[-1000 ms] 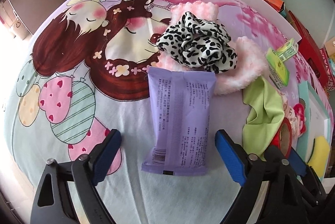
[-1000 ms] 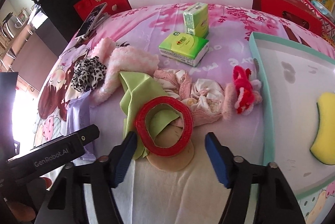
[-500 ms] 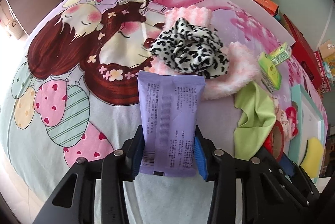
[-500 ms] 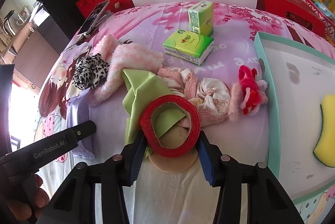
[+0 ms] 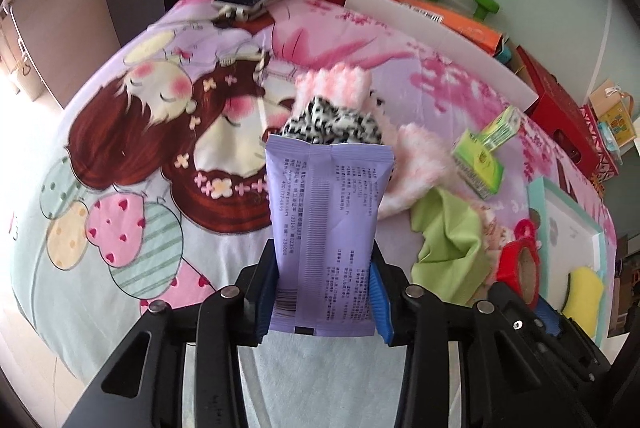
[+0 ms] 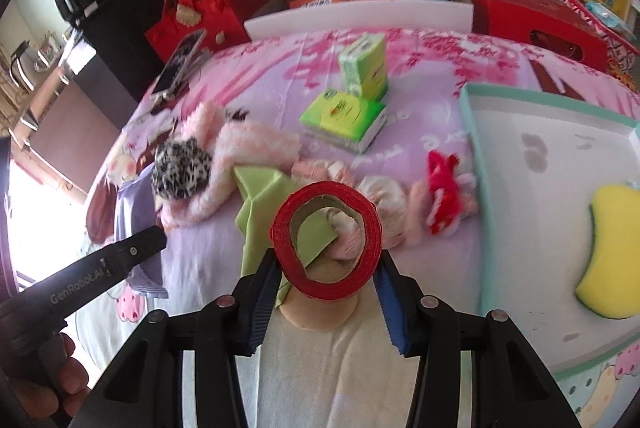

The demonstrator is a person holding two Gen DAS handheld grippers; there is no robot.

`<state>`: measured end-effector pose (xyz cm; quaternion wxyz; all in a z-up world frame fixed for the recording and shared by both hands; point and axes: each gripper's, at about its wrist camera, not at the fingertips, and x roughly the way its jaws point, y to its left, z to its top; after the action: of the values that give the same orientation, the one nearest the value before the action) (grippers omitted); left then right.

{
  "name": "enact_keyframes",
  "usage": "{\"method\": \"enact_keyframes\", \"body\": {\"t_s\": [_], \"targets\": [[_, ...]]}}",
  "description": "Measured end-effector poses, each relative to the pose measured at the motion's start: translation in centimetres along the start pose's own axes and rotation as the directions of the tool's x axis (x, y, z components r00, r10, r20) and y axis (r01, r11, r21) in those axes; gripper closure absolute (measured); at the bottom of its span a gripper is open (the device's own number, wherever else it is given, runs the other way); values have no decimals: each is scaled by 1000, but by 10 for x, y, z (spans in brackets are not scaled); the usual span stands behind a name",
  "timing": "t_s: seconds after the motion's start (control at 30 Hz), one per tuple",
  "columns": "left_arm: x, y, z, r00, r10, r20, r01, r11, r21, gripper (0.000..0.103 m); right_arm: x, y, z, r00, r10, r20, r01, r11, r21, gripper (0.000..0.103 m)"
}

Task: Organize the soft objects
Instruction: 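Carry the packet with the left tool while the right tool carries the tape into the tray, releasing both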

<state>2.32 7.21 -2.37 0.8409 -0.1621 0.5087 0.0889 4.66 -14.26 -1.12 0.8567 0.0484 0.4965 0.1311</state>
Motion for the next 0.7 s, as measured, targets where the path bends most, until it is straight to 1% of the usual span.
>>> {"method": "enact_keyframes", "body": {"t_s": [0.13,0.23,0.4,0.53,0.63,0.7], "targets": [[-9,-7,4,999,-17,29,17,1000,22,61,-12,-13,7,999,-38,30,37,999,27,53],[-15,-19,6,998,-34,46,32,998,57,61,-20,-27,12,997,-65,45,62,997,56,53],[-16,-49,9,997,-59,40,53,990,131,61,-30,-50,19,989,-135,63,129,988,88,53],[-17,-78,9,997,-76,21,71,978,198,61,-34,-72,19,984,-176,39,169,976,141,53],[-16,-106,10,996,-93,-4,91,963,255,61,-39,-88,20,978,-205,23,198,964,179,53],[-14,-122,11,994,-105,-11,104,951,293,61,-46,-100,24,973,-227,27,217,955,199,53]]}}
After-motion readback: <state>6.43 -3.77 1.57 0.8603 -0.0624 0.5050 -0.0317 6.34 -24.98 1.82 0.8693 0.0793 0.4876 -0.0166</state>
